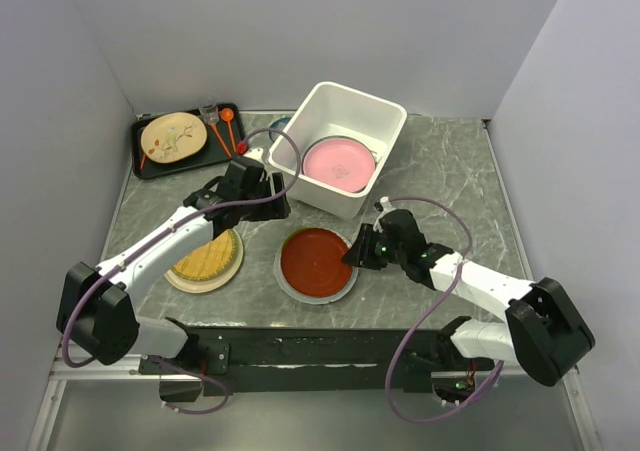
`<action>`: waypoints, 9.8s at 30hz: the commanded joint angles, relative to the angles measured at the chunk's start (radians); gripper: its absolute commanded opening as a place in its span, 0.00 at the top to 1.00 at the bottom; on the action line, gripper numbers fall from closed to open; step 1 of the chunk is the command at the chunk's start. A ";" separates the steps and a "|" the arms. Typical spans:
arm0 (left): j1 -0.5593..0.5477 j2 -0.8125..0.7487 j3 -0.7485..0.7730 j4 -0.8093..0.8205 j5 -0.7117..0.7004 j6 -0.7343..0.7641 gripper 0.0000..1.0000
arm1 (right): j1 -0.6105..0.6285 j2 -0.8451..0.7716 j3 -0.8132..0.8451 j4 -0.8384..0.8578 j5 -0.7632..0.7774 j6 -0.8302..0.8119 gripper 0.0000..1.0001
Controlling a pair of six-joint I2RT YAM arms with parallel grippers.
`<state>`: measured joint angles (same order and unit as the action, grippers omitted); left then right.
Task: Place the plates into the plastic bin on the countertop
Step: Pick up the plate at the center of the board, then place the plate in the plastic bin, then pick up the plate at the center of the board.
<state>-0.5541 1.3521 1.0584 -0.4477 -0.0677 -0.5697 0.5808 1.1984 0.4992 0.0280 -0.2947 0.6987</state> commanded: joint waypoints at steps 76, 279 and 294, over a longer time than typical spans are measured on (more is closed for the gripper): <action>0.075 -0.061 -0.136 0.083 0.029 -0.004 0.21 | 0.050 -0.287 0.216 -0.307 0.253 -0.048 1.00; 0.434 -0.289 -0.184 0.001 0.174 -0.039 0.20 | 0.093 0.363 0.736 -0.117 0.008 -0.123 0.47; 0.822 -0.395 -0.170 -0.040 0.469 0.027 0.17 | 0.295 0.684 0.861 -0.031 -0.069 -0.071 0.48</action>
<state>0.1810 0.9783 0.8631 -0.4774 0.2600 -0.5903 0.8509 1.8324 1.2961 -0.0814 -0.3168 0.5983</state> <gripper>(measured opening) 0.828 0.528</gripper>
